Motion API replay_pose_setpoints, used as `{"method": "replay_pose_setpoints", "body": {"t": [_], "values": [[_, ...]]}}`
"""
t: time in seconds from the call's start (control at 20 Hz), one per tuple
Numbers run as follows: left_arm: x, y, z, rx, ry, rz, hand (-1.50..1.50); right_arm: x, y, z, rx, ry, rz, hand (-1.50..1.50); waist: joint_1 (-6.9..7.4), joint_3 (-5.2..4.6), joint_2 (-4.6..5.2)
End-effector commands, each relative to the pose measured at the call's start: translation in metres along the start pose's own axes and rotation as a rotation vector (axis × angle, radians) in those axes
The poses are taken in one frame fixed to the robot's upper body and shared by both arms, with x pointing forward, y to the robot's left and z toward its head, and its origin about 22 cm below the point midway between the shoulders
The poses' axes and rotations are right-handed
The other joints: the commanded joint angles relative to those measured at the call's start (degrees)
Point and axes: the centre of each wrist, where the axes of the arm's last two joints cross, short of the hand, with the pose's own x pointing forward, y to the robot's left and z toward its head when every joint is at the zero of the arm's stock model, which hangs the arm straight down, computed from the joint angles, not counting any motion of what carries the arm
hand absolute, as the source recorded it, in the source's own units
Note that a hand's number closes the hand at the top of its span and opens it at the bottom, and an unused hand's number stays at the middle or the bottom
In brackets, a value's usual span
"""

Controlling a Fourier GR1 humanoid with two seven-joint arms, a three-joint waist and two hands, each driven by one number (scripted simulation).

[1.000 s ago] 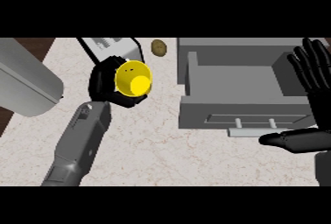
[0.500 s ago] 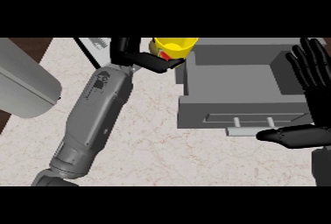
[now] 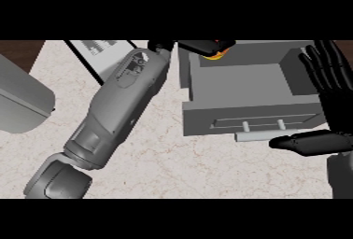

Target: Pick up the cup, place it into the drawer and close the drawer

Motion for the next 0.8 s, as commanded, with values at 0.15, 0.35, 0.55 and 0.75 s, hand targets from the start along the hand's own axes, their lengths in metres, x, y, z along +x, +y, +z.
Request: {"method": "replay_pose_setpoints", "body": {"t": [0.15,0.35,0.55,0.75], "values": [[-0.007,-0.013,-0.005,-0.01,0.138,-0.121,1.5,-0.001,-0.011,0.0,0.019,-0.009,-0.005,-1.5,-1.73,0.04,0.5],[-0.03,-0.011,0.007,-0.092,0.227,-0.179,1.5,0.001,0.009,-0.015,0.059,-0.049,-0.024,-1.5,-5.27,0.1,1.51],[-0.046,-0.007,0.018,-0.154,0.292,-0.197,1.5,0.01,0.008,-0.025,0.088,-0.059,-0.031,-1.5,-6.21,0.06,1.85],[-0.036,-0.013,0.013,-0.179,0.257,-0.191,-1.5,0.005,0.004,-0.029,0.089,-0.065,-0.048,-1.5,-6.87,0.07,2.0]]}}
